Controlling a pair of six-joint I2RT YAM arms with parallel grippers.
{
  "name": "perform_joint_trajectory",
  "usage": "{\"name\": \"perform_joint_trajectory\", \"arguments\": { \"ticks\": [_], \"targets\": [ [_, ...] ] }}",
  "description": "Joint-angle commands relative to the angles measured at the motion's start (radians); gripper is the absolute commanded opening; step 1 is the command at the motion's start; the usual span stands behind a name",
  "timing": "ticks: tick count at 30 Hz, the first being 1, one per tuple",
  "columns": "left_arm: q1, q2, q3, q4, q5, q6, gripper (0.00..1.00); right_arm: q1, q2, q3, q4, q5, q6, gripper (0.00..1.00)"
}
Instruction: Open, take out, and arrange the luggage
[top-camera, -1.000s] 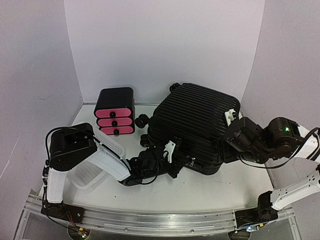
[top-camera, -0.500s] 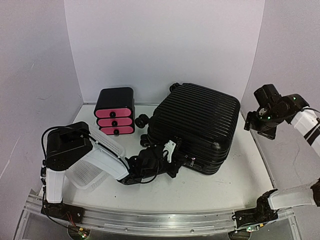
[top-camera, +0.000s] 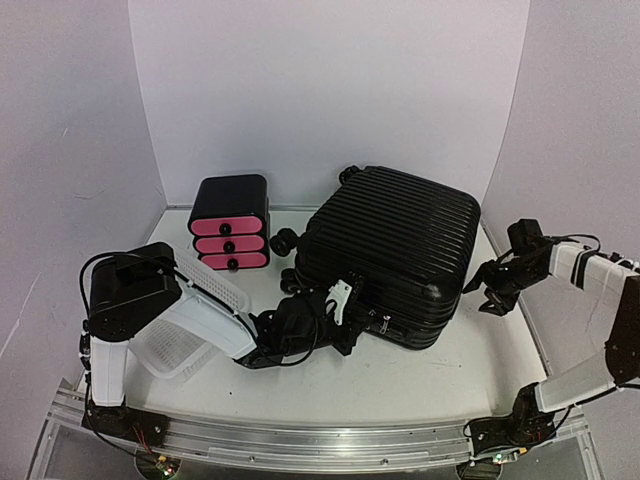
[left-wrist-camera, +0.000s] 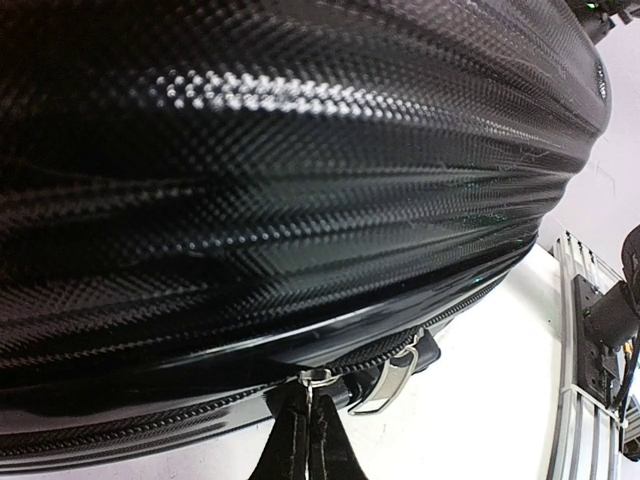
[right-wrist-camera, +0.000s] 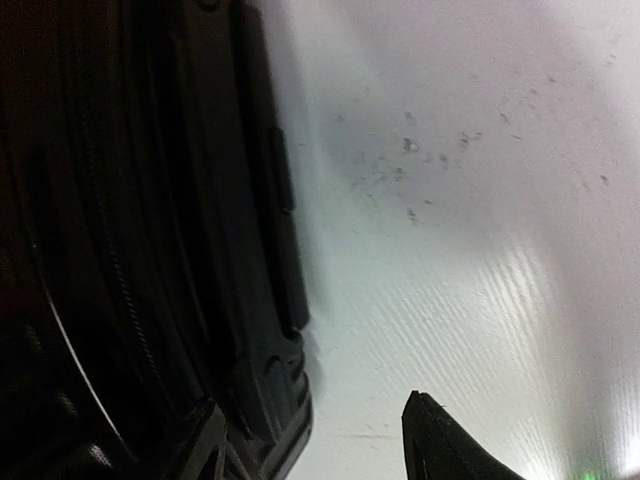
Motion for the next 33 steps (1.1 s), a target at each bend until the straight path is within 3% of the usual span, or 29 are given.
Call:
{"name": "perform_joint_trajectory", "arguments": {
  "ticks": [1, 9, 16, 18, 24, 29, 33],
  "targets": [
    [0.007, -0.054, 0.011, 0.008, -0.039, -0.005, 0.00, -0.003, 0.018, -0.013, 0.189, -0.082, 0.012, 0.62],
    [0.004, -0.054, 0.018, 0.001, -0.034, -0.011, 0.00, -0.003, 0.122, -0.062, 0.346, -0.094, 0.008, 0.51],
    [0.003, -0.058, 0.019, -0.007, -0.038, -0.010, 0.00, -0.003, 0.192, -0.106, 0.427, -0.074, -0.027, 0.51],
    [0.002, -0.057, 0.018, -0.009, -0.044, -0.008, 0.00, -0.003, 0.200, -0.108, 0.395, -0.040, -0.057, 0.48],
    [0.003, -0.074, -0.010, -0.048, -0.139, 0.004, 0.00, -0.003, 0.251, -0.047, 0.205, 0.051, -0.202, 0.28],
    [0.013, -0.120, -0.056, -0.090, -0.199, 0.032, 0.00, -0.003, 0.319, 0.048, 0.037, 0.069, -0.330, 0.02],
    [0.031, -0.172, -0.111, -0.105, -0.224, 0.049, 0.00, -0.003, 0.338, 0.075, -0.057, 0.111, -0.434, 0.00]
  ]
}}
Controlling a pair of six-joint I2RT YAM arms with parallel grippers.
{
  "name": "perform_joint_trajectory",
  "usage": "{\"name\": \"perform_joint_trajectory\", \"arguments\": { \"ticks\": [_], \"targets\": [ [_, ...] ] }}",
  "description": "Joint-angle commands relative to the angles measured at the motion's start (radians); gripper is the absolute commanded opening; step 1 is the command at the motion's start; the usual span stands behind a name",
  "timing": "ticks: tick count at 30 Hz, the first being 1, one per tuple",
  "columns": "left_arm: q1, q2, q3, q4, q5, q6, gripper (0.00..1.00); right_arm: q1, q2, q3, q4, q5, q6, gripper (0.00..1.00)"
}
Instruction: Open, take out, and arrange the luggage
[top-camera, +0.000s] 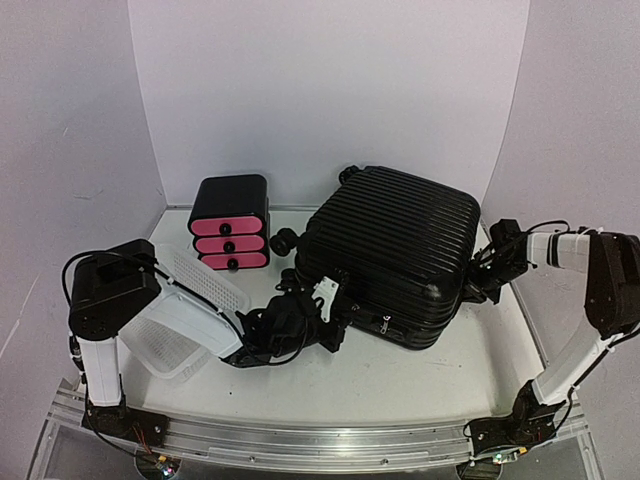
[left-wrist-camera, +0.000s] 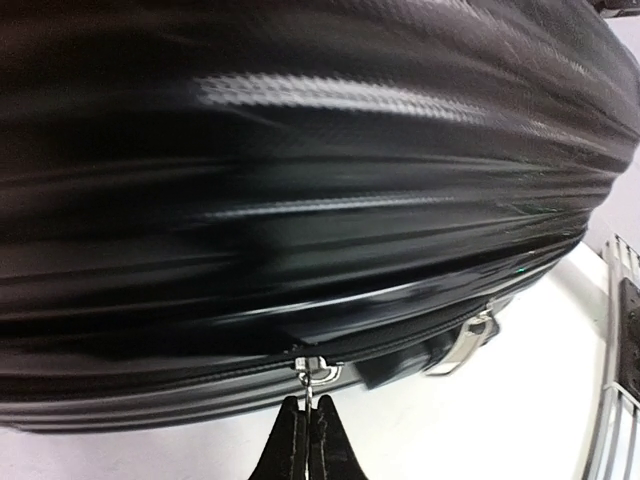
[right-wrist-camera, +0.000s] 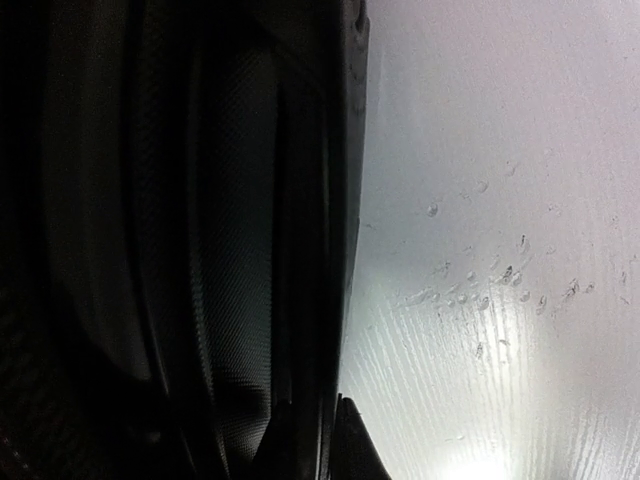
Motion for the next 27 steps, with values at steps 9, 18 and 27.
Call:
{"name": "perform_joint_trajectory", "arguments": {
  "ticks": [9, 18, 27],
  "targets": [
    [0.172, -0.220, -0.172, -0.031, 0.028, 0.058, 0.00, -0.096, 0.043, 0.021, -0.283, 0.129, -0.400, 0.00],
    [0.314, -0.279, -0.198, -0.029, 0.377, 0.226, 0.00, -0.195, 0.170, 0.131, -0.377, 0.110, -0.592, 0.00],
    [0.482, -0.205, -0.219, 0.128, 0.652, 0.191, 0.00, -0.205, 0.255, 0.218, -0.412, 0.137, -0.678, 0.00]
  ]
}}
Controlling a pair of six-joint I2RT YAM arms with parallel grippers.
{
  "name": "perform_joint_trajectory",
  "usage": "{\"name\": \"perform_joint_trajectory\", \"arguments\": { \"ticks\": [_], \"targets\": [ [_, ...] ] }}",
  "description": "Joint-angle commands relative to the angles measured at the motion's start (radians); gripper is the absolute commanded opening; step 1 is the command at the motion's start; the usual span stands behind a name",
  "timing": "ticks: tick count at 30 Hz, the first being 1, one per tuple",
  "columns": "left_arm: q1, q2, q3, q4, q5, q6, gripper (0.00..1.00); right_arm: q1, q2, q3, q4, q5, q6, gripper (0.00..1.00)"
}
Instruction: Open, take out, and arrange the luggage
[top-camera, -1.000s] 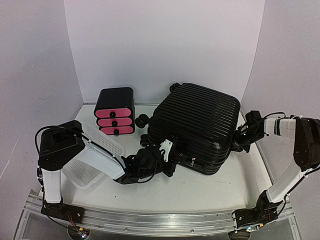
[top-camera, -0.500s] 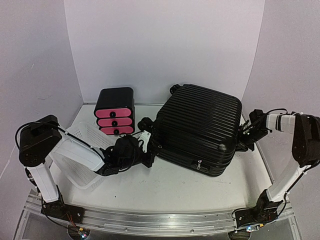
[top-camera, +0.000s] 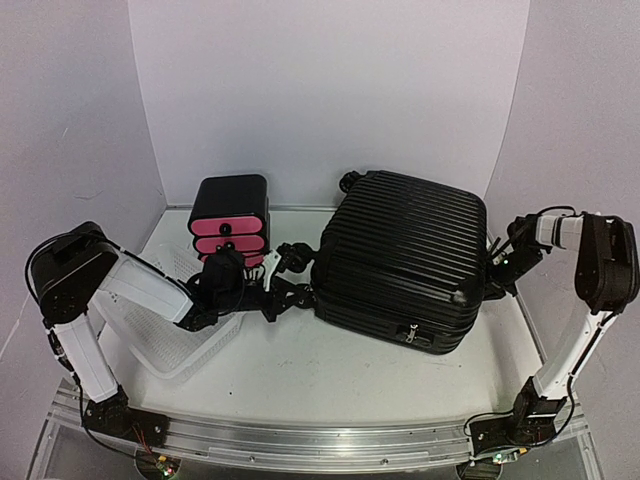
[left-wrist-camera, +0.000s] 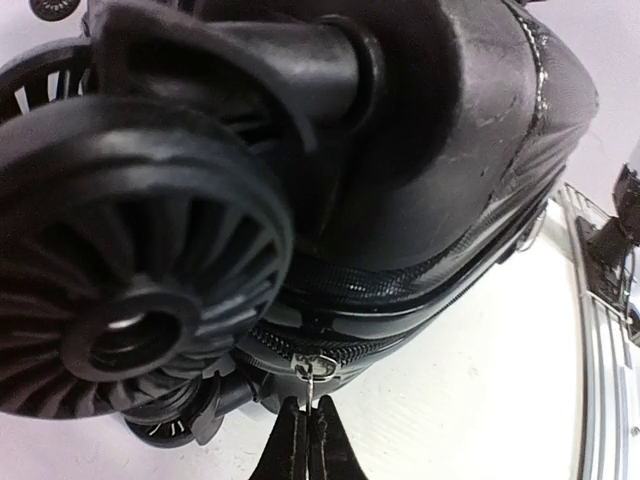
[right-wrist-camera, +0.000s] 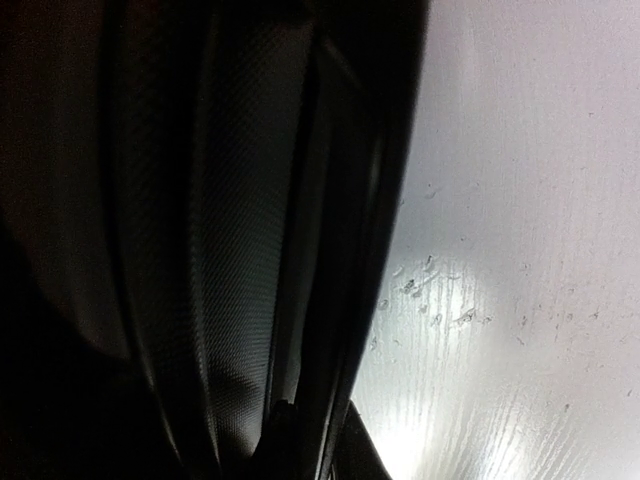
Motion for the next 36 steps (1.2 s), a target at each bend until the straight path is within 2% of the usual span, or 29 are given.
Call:
{"name": "perform_joint_trajectory", "arguments": {
  "ticks": [1, 5, 10, 14, 15, 17, 18, 20, 21, 25, 28, 33, 36],
  "targets": [
    [0.107, 0.032, 0.029, 0.136, 0.168, 0.004, 0.00, -0.028, 0.078, -0.005, -0.092, 0.234, -0.228, 0.00],
    [0.187, 0.107, 0.093, 0.136, 0.277, -0.032, 0.00, -0.030, 0.107, 0.049, -0.132, 0.289, -0.295, 0.00],
    [0.216, 0.153, 0.149, 0.136, 0.183, -0.061, 0.00, -0.051, 0.095, 0.084, -0.146, 0.286, -0.306, 0.00],
    [0.215, 0.210, 0.218, 0.134, 0.173, -0.119, 0.00, -0.049, 0.039, 0.081, -0.118, 0.214, -0.272, 0.00],
    [0.214, 0.216, 0.231, 0.134, 0.180, -0.135, 0.00, -0.049, 0.011, 0.090, -0.118, 0.178, -0.207, 0.08],
    [0.203, 0.224, 0.257, 0.134, 0.228, -0.170, 0.00, -0.045, -0.057, 0.093, -0.131, 0.121, -0.080, 0.39],
    [0.192, 0.224, 0.264, 0.134, 0.241, -0.179, 0.00, -0.045, -0.104, 0.087, -0.142, 0.138, -0.007, 0.51],
    [0.160, 0.214, 0.263, 0.134, 0.237, -0.183, 0.00, -0.044, -0.190, 0.101, -0.200, 0.185, 0.110, 0.93],
    [0.145, 0.211, 0.261, 0.134, 0.233, -0.188, 0.00, -0.044, -0.226, 0.122, -0.245, 0.221, 0.135, 0.98],
    [0.082, 0.207, 0.258, 0.134, 0.220, -0.210, 0.00, -0.042, -0.325, 0.293, -0.459, 0.303, 0.165, 0.98],
    [0.035, 0.205, 0.252, 0.134, 0.202, -0.221, 0.00, 0.004, -0.415, 0.408, -0.529, 0.346, 0.143, 0.98],
    [-0.033, 0.205, 0.266, 0.134, 0.175, -0.261, 0.00, 0.311, -0.496, 0.465, -0.439, 0.288, 0.021, 0.98],
    [-0.090, 0.207, 0.283, 0.134, 0.149, -0.269, 0.00, 0.546, -0.463, 0.475, -0.401, 0.312, -0.082, 0.98]
  ]
}}
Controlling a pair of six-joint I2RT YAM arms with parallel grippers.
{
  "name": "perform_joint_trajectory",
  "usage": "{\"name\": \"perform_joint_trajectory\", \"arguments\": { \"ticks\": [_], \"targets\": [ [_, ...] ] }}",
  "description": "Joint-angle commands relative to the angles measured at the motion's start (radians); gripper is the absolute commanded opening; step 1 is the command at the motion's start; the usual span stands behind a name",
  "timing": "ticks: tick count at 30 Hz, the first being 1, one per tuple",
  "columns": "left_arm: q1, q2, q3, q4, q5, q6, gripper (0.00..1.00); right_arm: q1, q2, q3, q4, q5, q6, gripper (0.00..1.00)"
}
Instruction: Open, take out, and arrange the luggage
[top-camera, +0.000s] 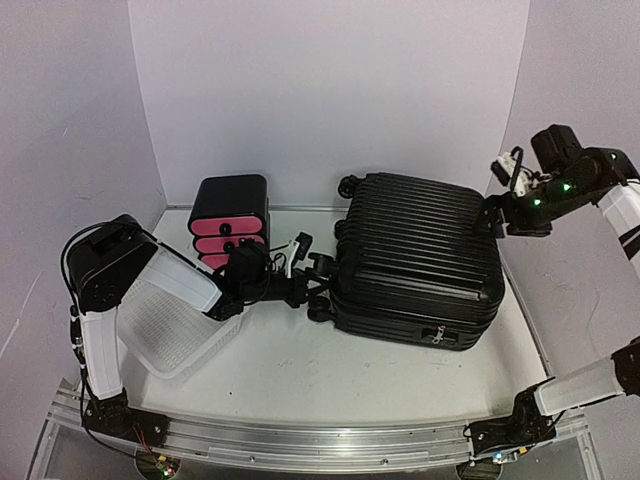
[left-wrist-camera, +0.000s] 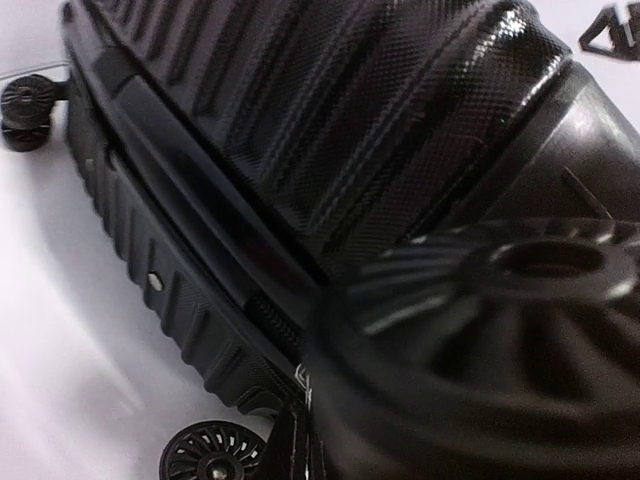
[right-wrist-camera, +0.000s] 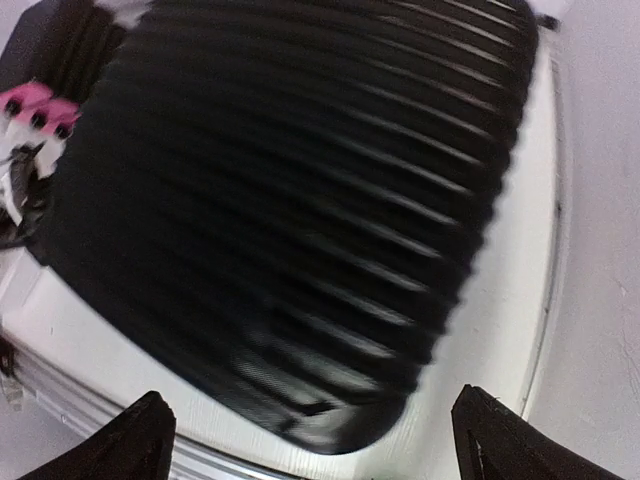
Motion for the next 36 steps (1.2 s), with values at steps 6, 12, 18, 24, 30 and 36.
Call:
{"name": "perform_joint_trajectory", "arguments": {
  "ticks": [6, 12, 18, 24, 30, 36],
  "targets": [
    [-0.189, -0.034, 0.053, 0.062, 0.002, -0.026, 0.00, 0.656, 0.203, 0.080, 0.042, 0.172, -0.438, 0.98],
    [-0.191, -0.042, -0.001, 0.062, -0.016, 0.036, 0.00, 0.771, 0.334, 0.176, 0.059, 0.153, -0.637, 0.98],
    [-0.169, -0.045, -0.020, 0.062, -0.002, 0.077, 0.00, 0.776, 0.465, 0.250, 0.070, 0.114, -0.704, 0.98],
    [-0.112, 0.006, 0.017, 0.062, 0.042, 0.044, 0.00, 0.776, 0.565, 0.276, 0.120, 0.089, -0.736, 0.98],
    [-0.104, 0.013, 0.058, 0.062, 0.067, 0.027, 0.00, 0.776, 0.646, 0.320, 0.124, 0.134, -0.807, 0.98],
    [-0.078, 0.014, 0.068, 0.062, 0.062, -0.006, 0.00, 0.751, 0.657, 0.256, 0.142, 0.155, -0.803, 0.84]
  ]
}}
